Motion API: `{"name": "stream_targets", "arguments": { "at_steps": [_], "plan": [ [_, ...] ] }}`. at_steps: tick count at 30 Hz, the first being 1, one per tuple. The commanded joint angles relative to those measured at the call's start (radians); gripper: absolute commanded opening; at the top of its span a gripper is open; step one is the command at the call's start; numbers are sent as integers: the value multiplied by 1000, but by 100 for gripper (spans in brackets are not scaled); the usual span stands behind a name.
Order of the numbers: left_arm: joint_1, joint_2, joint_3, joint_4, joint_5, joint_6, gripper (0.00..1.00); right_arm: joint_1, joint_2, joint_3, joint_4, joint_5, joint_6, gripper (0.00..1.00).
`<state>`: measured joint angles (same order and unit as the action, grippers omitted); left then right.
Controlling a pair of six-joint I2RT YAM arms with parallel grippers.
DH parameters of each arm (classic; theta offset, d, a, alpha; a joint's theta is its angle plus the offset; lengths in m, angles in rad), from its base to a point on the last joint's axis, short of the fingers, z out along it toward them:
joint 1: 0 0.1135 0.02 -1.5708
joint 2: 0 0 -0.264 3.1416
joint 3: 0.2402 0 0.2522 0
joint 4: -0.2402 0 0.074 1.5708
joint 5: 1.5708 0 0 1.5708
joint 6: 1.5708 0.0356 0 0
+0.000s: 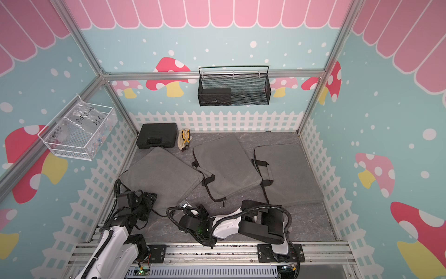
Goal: Put the mouse into the laptop bag
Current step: Unzip the zipper on the zippered laptop bag.
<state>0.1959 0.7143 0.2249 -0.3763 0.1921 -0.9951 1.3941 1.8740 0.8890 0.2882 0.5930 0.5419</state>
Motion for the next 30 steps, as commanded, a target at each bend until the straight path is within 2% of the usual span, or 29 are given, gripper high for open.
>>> {"name": "stream_targets", "arguments": {
  "at_steps": [1,8,14,20,24,30],
  "plan": [
    [-1,-2,-4,-27,9,-24,87,-2,-31,-10,-67,40,-26,85],
    [-1,-1,1,-31,17,-20,88,23,-42,91,-78,-75,-9,83],
    [-1,1,2,-33,23,-18,89,58,119,211,-74,-149,47,83],
    [-1,5,2,-39,27,-16,99,54,206,264,-101,-130,74,84],
    [0,10,2,-42,31,-19,99,36,243,280,-125,-120,97,83],
    [-1,9,4,-40,33,-23,99,10,289,303,-131,-134,103,74]
  ]
}}
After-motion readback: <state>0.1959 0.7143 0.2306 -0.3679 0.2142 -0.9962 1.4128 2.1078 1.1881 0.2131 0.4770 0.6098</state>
